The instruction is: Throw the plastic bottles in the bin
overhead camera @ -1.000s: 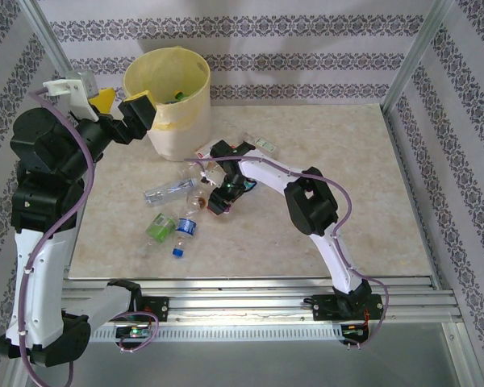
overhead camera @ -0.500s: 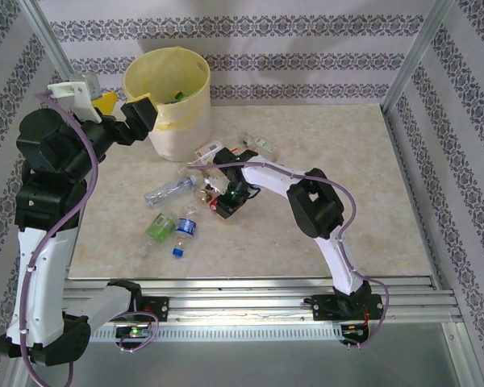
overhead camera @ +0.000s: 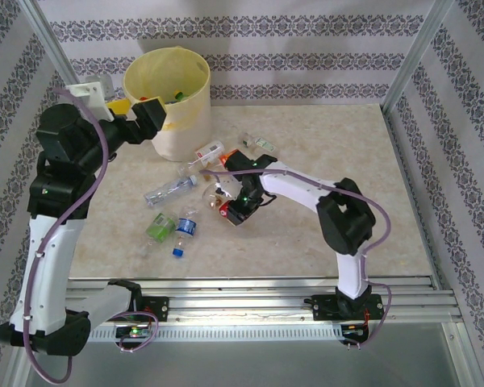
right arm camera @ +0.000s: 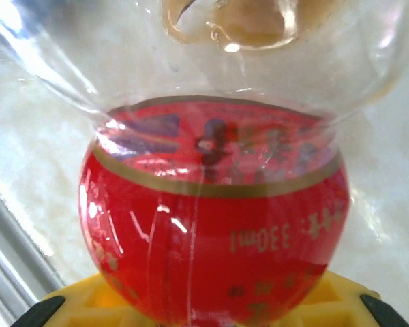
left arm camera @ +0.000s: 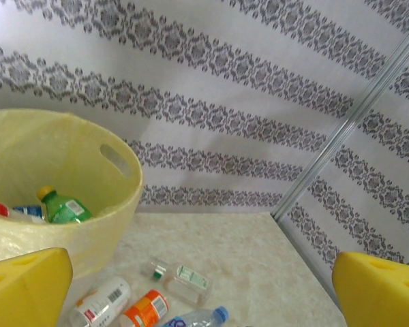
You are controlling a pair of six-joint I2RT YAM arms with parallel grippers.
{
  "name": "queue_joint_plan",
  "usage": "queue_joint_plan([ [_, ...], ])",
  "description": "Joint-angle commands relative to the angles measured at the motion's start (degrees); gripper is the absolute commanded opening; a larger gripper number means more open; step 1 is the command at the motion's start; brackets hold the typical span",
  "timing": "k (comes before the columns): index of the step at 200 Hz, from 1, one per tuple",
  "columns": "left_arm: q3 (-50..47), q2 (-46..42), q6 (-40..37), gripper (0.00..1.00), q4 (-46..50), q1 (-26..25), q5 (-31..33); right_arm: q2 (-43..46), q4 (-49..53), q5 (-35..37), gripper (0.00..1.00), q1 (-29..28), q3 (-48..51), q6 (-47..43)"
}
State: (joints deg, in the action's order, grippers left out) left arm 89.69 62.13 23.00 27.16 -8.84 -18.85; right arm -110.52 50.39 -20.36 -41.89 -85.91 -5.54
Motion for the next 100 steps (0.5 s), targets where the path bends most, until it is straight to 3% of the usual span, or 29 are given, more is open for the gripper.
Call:
queue_joint_plan([
  [1, -2.1, 0.2, 2.4, 0.98, -3.5, -2.2, 0.0, 5.6, 0.0, 1.5, 0.22, 0.2, 1.0, 2.1],
  [41, -3.4, 2.3, 2.7, 0.98, -2.6, -8.0, 4.5, 12.6, -1.7, 1.5, 0.22, 3.1, 1.0, 5.5],
  [100, -3.6, 6.2, 13.7, 1.0, -4.1, -9.0, 2.6, 20.8, -5.7, 1.0, 0.2, 6.9, -1.0, 8.5],
])
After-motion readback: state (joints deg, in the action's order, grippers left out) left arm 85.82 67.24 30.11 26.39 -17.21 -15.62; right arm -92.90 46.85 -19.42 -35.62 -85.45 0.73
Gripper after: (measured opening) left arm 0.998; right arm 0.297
